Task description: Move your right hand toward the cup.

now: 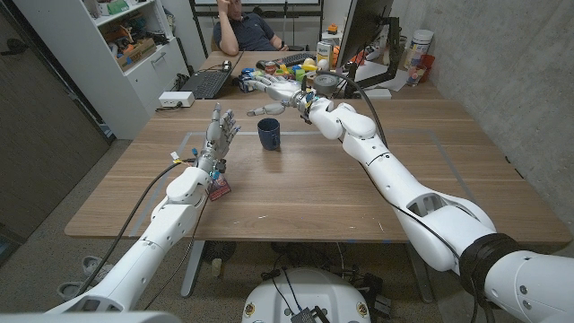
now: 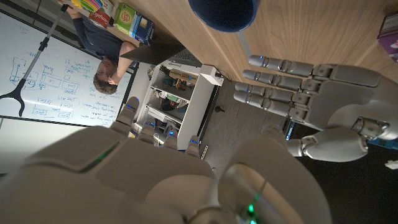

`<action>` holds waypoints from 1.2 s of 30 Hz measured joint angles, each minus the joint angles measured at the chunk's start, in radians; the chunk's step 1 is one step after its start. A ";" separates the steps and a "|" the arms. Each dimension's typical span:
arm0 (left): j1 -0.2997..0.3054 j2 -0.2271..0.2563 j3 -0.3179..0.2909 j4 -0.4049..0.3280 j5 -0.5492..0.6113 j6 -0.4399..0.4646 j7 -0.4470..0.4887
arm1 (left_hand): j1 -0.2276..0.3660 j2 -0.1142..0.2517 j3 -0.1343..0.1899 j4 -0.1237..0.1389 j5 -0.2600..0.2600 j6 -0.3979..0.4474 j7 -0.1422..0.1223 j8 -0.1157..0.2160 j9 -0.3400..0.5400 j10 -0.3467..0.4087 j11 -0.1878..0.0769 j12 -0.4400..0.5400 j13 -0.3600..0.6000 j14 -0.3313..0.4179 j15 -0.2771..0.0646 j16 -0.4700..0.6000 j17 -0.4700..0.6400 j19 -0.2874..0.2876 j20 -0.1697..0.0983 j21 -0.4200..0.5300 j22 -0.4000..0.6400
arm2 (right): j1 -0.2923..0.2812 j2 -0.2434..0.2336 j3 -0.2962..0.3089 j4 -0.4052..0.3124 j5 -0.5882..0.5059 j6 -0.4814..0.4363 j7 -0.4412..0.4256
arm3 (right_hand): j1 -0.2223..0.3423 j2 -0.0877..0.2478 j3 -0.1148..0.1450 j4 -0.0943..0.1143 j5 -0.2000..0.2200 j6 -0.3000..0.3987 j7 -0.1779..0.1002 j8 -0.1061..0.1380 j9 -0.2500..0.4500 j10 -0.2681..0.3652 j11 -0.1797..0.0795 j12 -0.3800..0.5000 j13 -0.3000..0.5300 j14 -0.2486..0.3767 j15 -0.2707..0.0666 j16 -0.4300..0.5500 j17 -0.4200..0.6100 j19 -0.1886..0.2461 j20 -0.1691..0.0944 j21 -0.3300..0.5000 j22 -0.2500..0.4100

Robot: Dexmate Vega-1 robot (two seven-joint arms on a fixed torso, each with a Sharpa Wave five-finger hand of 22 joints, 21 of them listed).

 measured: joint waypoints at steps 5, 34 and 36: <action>0.008 0.002 -0.006 -0.008 0.001 -0.001 0.005 | 0.000 0.000 0.000 0.000 0.004 0.000 0.000 0.000 0.000 0.000 0.000 0.000 0.000 0.000 0.000 0.000 0.000 0.000 0.000 0.000 0.000 | 0.050 0.010 -0.038 0.075 -0.013 -0.016 0.020 | 0.007 -0.007 -0.002 0.002 0.000 0.000 0.000 0.000 0.000 0.000 0.000 0.000 0.000 0.011 0.004 0.000 0.000 0.012 -0.003 -0.004 0.000; -0.007 -0.006 -0.015 0.017 0.002 0.001 -0.003 | 0.000 0.000 -0.006 -0.001 0.008 0.000 0.000 0.000 0.000 0.000 0.000 0.000 0.000 0.000 0.000 0.000 0.000 0.000 0.000 0.000 0.000 | 0.197 0.054 -0.148 0.328 -0.018 -0.029 0.112 | 0.068 0.037 -0.003 -0.014 0.023 0.011 0.000 0.000 0.005 0.056 -0.027 0.016 0.005 0.095 -0.034 0.008 0.000 0.215 0.000 0.004 0.004; -0.009 -0.007 -0.015 0.022 0.002 0.001 -0.004 | 0.000 0.000 -0.006 -0.001 0.008 0.000 0.000 0.000 0.000 0.000 0.000 0.000 0.000 0.000 0.000 0.000 0.000 0.000 0.000 0.000 0.000 | 0.203 0.056 -0.152 0.339 -0.018 -0.030 0.112 | 0.068 0.037 -0.003 -0.014 0.023 0.011 0.000 0.000 0.005 0.056 -0.027 0.016 0.005 0.095 -0.034 0.008 0.000 0.222 -0.007 0.004 0.004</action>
